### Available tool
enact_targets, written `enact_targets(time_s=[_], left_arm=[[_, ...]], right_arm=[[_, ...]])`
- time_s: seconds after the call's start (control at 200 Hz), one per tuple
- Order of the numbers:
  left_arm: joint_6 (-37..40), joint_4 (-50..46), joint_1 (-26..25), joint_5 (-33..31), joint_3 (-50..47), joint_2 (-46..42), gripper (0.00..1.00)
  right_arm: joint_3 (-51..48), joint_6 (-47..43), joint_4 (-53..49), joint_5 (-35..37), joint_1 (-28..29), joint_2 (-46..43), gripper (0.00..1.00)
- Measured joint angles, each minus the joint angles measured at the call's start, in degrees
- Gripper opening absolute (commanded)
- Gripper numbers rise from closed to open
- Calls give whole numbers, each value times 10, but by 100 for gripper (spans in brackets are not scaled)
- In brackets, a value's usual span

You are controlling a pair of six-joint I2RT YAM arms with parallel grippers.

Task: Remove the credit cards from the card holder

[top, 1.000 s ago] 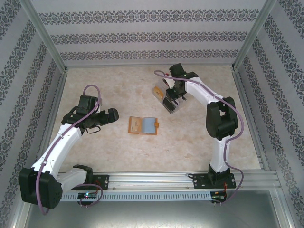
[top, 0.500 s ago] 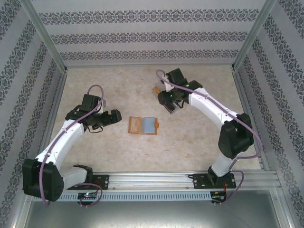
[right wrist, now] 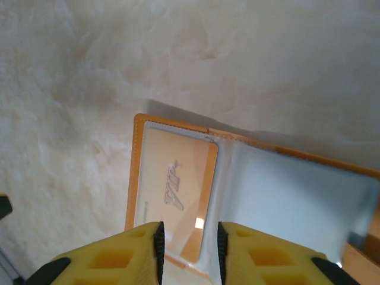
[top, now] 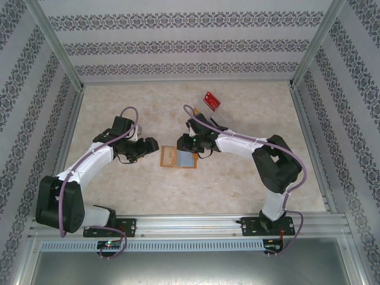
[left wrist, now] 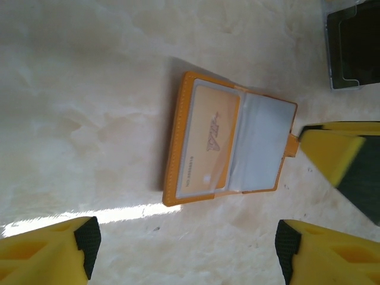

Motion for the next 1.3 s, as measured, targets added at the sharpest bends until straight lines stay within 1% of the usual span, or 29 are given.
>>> enact_targets(time_s=[0.115,0.255,0.305,0.355,0.445,0.575,0.664,0.884,0.954,1.299], left_arm=[[-19,33,-14,8,0,28,72],[-41,73,-33,11,1,70,63],[-47,80,-40,10,5,87,62],[-51,85,-47,10,11,102,57],[-58,88,-57,5,28,127,48],[-66,103,-63,1,42,156,38],[-70,111,-64,-3,44,173,33],[-73,115,-63,-14,45,203,24],[-75,116,-63,-16,45,209,20],[-75,130,-63,-27,33,220,13]], right_arm=[[-14,47,41,-18,0,24,27],[-30,93,76,-24,0,28,27],[-33,106,87,-25,0,29,26],[-37,116,97,-25,0,30,24],[-49,134,112,-21,0,30,23],[-62,149,117,-10,8,30,23],[-69,158,122,-7,16,30,23],[-81,168,130,-7,30,30,23],[-81,171,133,-7,32,30,23],[-87,175,141,-7,39,30,23]])
